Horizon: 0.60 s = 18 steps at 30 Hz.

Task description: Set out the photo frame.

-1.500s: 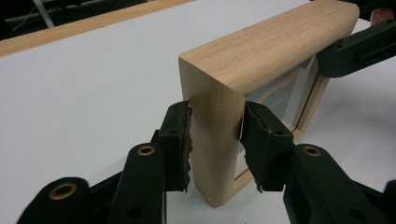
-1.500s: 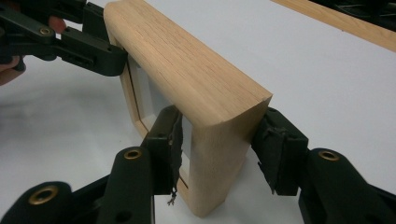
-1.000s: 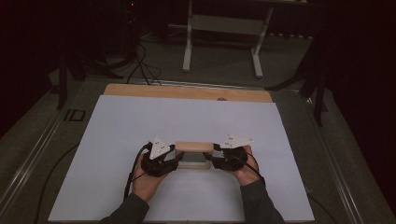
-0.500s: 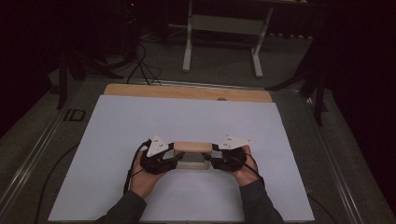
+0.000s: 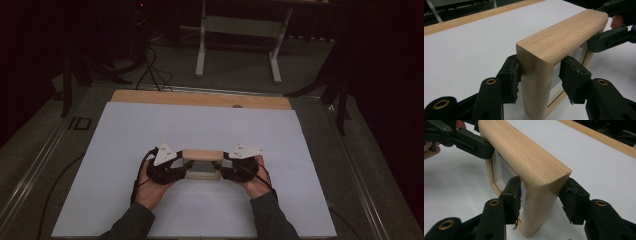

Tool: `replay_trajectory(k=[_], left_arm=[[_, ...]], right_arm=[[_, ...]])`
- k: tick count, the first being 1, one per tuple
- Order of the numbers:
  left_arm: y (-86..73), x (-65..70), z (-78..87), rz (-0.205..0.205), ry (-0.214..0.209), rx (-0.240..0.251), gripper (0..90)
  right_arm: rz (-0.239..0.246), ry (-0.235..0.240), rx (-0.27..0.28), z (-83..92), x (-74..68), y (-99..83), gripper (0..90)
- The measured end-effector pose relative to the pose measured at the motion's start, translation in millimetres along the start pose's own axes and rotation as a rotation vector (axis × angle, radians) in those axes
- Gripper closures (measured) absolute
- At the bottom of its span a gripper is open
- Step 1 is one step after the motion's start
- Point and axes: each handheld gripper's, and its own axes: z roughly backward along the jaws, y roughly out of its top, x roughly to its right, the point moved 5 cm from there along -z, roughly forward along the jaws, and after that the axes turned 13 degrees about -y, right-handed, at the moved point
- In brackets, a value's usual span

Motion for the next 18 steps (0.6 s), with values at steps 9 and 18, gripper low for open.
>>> replay_trajectory(k=[9,18], left_arm=[[0.4,-3.6,1.9,-0.01,0.015,-0.01,50.7],[1.8,-15.4,3.3,0.005,0.034,-0.004,50.3]], right_arm=[[-0.003,-0.01,-0.003,-4.6,-2.0,3.3,51.2],[-0.011,-0.013,0.0,-17.7,-2.5,11.3,50.3]])
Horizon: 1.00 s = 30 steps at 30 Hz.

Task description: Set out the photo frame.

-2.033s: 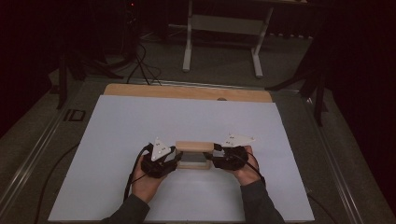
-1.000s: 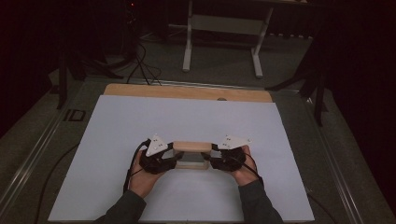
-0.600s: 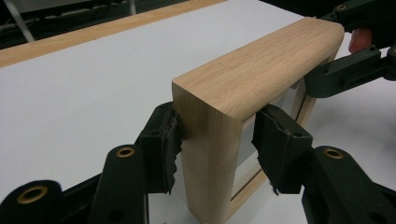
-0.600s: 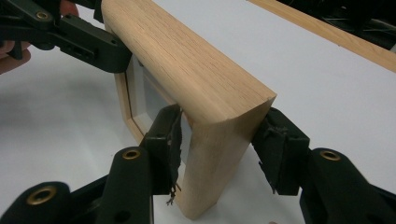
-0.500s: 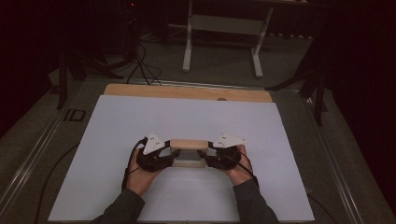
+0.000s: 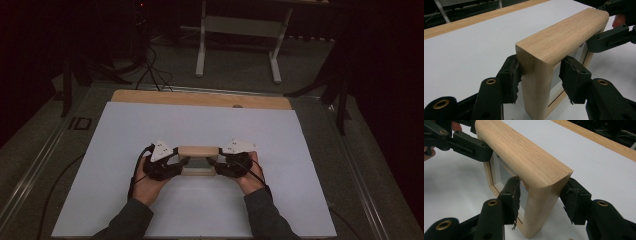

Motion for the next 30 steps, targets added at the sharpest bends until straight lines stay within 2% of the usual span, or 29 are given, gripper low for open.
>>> replay_trajectory(k=[8,16,30], left_arm=[[3.5,-10.8,-5.6,0.015,0.008,0.017,49.2],[10.1,-19.0,-12.8,0.015,0.02,0.006,48.5],[15.2,-25.8,-23.1,0.045,0.023,0.022,47.7]], right_arm=[[-0.025,-0.006,0.001,-10.0,4.9,5.2,50.0],[-0.034,-0.019,-0.01,-18.1,12.4,9.9,49.7],[-0.078,-0.018,-0.012,-25.5,22.7,11.6,48.8]])
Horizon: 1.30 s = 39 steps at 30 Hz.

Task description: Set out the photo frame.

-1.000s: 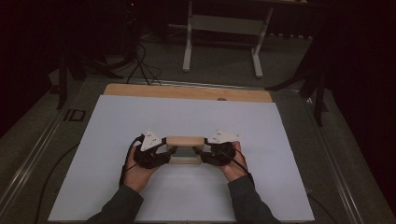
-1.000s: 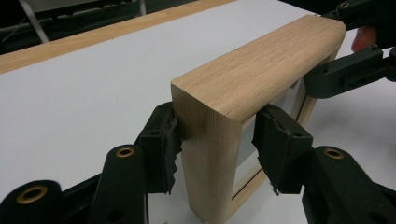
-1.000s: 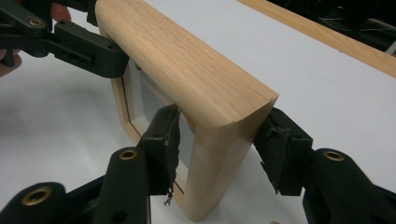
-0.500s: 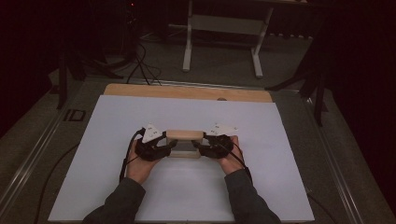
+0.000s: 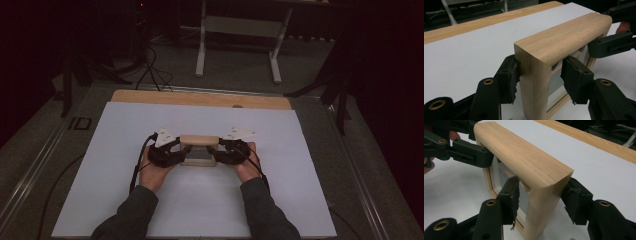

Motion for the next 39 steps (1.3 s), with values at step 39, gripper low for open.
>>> replay_trajectory(k=[39], left_arm=[[-30.1,-7.2,-19.2,0.12,-0.005,-0.082,48.6]], right_arm=[[-0.044,-0.018,-0.045,-7.8,11.3,-15.1,56.4]])
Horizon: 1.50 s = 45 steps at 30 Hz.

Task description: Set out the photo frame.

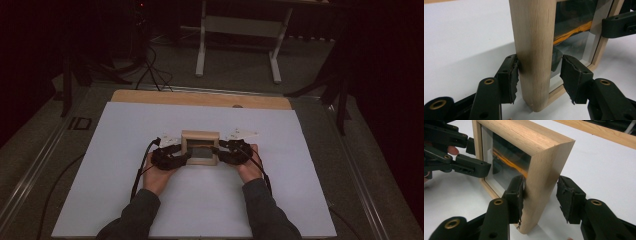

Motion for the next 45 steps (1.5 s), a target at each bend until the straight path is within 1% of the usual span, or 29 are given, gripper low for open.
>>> replay_trajectory(k=[5,7,12,16,19,23,28,35,45], left_arm=[[-1.6,0.9,-0.5,0.004,0.0,-0.002,49.9],[-2.7,1.5,-0.3,0.013,-0.006,0.003,50.2],[-3.9,1.3,-0.8,0.016,-0.009,0.002,49.7],[-3.7,0.7,-0.1,0.022,-0.016,0.007,49.2],[-4.0,0.4,0.5,0.025,-0.018,0.005,48.6],[-4.7,0.0,0.9,0.026,-0.011,0.0,45.5],[-6.1,-1.5,2.3,0.031,-0.004,-0.003,45.5],[-8.4,-7.4,8.3,0.039,0.008,-0.005,45.7],[-9.1,-6.3,8.4,0.028,0.015,-0.017,45.7]], right_arm=[[-0.003,-0.008,-0.002,-1.1,1.3,-0.5,57.0],[0.004,-0.012,-0.007,-1.5,1.4,-0.9,57.8],[0.007,-0.014,-0.009,-2.1,1.2,-1.4,57.3],[0.008,-0.006,-0.032,-4.6,0.1,-5.2,50.7],[0.0,0.0,-0.036,-4.2,0.5,-7.7,48.9],[-0.005,0.003,-0.035,-1.5,1.4,-8.5,47.6],[0.0,0.008,-0.038,0.1,1.6,-10.3,47.1],[0.01,0.01,-0.044,5.1,1.4,-14.8,46.1],[0.012,0.007,-0.036,15.2,5.0,-18.2,45.6]])
